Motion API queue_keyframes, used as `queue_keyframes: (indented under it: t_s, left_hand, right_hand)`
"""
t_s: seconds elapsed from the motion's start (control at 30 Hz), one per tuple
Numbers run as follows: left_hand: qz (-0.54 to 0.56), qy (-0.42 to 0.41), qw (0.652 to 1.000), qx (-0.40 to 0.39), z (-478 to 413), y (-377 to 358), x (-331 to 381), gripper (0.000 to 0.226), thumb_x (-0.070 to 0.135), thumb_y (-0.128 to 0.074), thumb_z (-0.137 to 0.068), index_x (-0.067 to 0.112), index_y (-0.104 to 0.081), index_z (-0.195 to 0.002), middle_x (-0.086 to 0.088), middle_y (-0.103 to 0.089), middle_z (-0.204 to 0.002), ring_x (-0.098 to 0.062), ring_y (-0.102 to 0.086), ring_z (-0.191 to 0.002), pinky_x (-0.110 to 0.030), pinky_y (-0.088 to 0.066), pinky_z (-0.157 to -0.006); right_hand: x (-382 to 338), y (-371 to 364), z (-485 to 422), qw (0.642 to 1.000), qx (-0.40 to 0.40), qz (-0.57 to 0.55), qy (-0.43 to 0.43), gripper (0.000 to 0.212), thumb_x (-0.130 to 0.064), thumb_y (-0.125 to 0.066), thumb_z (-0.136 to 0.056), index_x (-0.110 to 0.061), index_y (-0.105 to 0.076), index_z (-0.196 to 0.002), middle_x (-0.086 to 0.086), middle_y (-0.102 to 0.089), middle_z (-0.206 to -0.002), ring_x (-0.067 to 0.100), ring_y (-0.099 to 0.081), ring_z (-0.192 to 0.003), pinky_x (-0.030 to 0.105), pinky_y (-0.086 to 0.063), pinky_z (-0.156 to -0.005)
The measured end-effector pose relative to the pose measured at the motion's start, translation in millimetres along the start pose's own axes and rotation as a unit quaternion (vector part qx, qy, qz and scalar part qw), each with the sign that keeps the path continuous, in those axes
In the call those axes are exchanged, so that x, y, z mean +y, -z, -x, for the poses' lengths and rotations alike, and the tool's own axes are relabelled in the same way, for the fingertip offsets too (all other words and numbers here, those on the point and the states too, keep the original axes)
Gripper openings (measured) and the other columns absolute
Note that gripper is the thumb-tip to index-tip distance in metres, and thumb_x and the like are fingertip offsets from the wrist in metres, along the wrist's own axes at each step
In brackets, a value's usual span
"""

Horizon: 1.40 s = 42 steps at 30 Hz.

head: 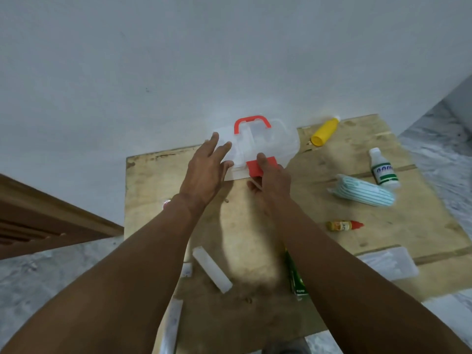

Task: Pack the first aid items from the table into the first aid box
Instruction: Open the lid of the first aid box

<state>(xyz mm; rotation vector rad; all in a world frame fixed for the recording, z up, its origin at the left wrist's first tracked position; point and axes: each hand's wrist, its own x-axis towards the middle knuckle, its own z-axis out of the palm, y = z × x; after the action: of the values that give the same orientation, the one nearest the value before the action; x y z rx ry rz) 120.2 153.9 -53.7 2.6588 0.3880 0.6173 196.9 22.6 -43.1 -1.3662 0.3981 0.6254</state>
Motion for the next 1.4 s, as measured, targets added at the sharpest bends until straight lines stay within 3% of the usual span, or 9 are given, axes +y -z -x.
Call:
queue_keyframes:
  t_s: [0.2, 0.3, 0.47, 0.63, 0.73, 0.83, 1.0, 1.2, 1.4]
  left_hand:
    - [0.005, 0.014, 1.000, -0.012, 4.0, 2.2, 1.9, 0.038, 0.010, -0.072, -0.086, -0.001, -0.066, -0.121, -0.028, -0.052, -0.137, -0.045, -0.054, -0.123, -0.042, -0.041, -0.100]
    - [0.007, 0.012, 1.000, -0.007, 3.7, 3.2, 2.8, 0.038, 0.009, -0.074, -0.084, 0.000, -0.067, -0.120, -0.027, -0.054, -0.136, -0.046, -0.055, -0.121, -0.046, -0.046, -0.096]
    - [0.018, 0.022, 1.000, -0.004, 4.1, 1.6, 2.1, 0.038, 0.012, -0.073, -0.085, 0.003, -0.067, -0.122, -0.023, -0.052, -0.139, -0.042, -0.054, -0.124, -0.047, -0.048, -0.096]
    - [0.036, 0.037, 0.999, 0.013, 2.8, 3.7, 5.5, 0.037, 0.016, -0.071, -0.088, 0.008, -0.067, -0.124, -0.019, -0.048, -0.144, -0.037, -0.053, -0.127, -0.044, -0.048, -0.098]
    - [0.106, 0.111, 0.988, 0.017, 4.5, 2.8, 11.0, 0.039, 0.023, -0.069, -0.089, 0.017, -0.064, -0.128, -0.019, -0.038, -0.150, -0.033, -0.043, -0.135, -0.032, -0.037, -0.104]
    - [0.199, 0.180, 0.963, 0.013, 7.1, -3.1, 16.8, 0.046, 0.036, -0.064, -0.087, 0.031, -0.055, -0.131, -0.005, -0.047, -0.144, -0.025, -0.040, -0.137, -0.046, -0.044, -0.105]
    - [0.324, 0.320, 0.887, 0.084, 4.0, -9.0, 35.3, 0.065, 0.011, -0.074, -0.082, 0.015, -0.043, -0.140, 0.003, -0.056, -0.135, -0.013, -0.054, -0.124, -0.036, -0.048, -0.103]
    - [0.330, 0.347, 0.871, 0.109, 25.7, -11.7, 48.4, 0.064, 0.009, -0.076, -0.079, 0.017, -0.050, -0.137, 0.008, -0.061, -0.128, -0.005, -0.058, -0.119, -0.028, -0.049, -0.100]
    - [0.336, 0.334, 0.875, 0.101, 35.1, -11.2, 59.1, 0.067, 0.015, -0.079, -0.077, 0.025, -0.050, -0.136, 0.014, -0.064, -0.121, 0.001, -0.060, -0.111, -0.011, -0.050, -0.085]
  right_hand:
    - [-11.2, 5.5, 10.8, 0.987, 0.028, 0.122, 0.105, 0.029, -0.040, -0.070, -0.087, -0.011, -0.066, -0.090, 0.001, -0.069, -0.078, 0.014, -0.066, -0.068, 0.030, -0.055, -0.064]
    - [-21.0, 17.0, 11.1, 0.966, 0.010, 0.198, 0.168, 0.031, -0.040, -0.071, -0.086, -0.011, -0.070, -0.096, 0.004, -0.072, -0.086, 0.017, -0.069, -0.079, 0.037, -0.058, -0.078]
    - [-40.3, 35.4, -0.8, 0.825, 0.036, 0.458, 0.329, 0.030, -0.037, -0.076, -0.081, -0.014, -0.070, -0.099, 0.004, -0.071, -0.093, 0.019, -0.065, -0.088, 0.035, -0.052, -0.082]
    - [-60.5, 48.7, -31.7, 0.683, 0.019, 0.549, 0.482, 0.037, -0.044, -0.082, -0.069, -0.023, -0.069, -0.097, 0.014, -0.055, -0.112, 0.034, -0.054, -0.107, 0.041, -0.047, -0.087]
    - [-65.6, 51.4, -42.1, 0.699, -0.078, 0.527, 0.477, 0.025, -0.032, -0.083, -0.073, -0.021, -0.072, -0.091, 0.019, -0.044, -0.134, 0.036, -0.044, -0.129, 0.045, -0.042, -0.103]
    - [-66.0, 50.5, -47.9, 0.720, -0.114, 0.502, 0.466, 0.020, -0.028, -0.083, -0.075, -0.017, -0.073, -0.088, 0.021, -0.042, -0.140, 0.034, -0.040, -0.135, 0.041, -0.036, -0.108]
    - [-64.3, 52.1, -49.8, 0.740, -0.127, 0.483, 0.451, 0.016, -0.030, -0.079, -0.080, -0.019, -0.073, -0.090, 0.018, -0.038, -0.148, 0.031, -0.032, -0.142, 0.040, -0.031, -0.110]
    - [-55.4, 65.6, -41.8, 0.736, -0.145, 0.477, 0.459, 0.026, -0.045, -0.069, -0.077, -0.021, -0.072, -0.086, 0.020, -0.041, -0.145, 0.032, -0.034, -0.141, 0.037, -0.028, -0.110]
    - [-57.1, 68.7, -34.8, 0.720, -0.170, 0.510, 0.440, 0.018, -0.034, -0.074, -0.081, -0.019, -0.070, -0.090, 0.025, -0.036, -0.151, 0.035, -0.027, -0.145, 0.044, -0.028, -0.113]
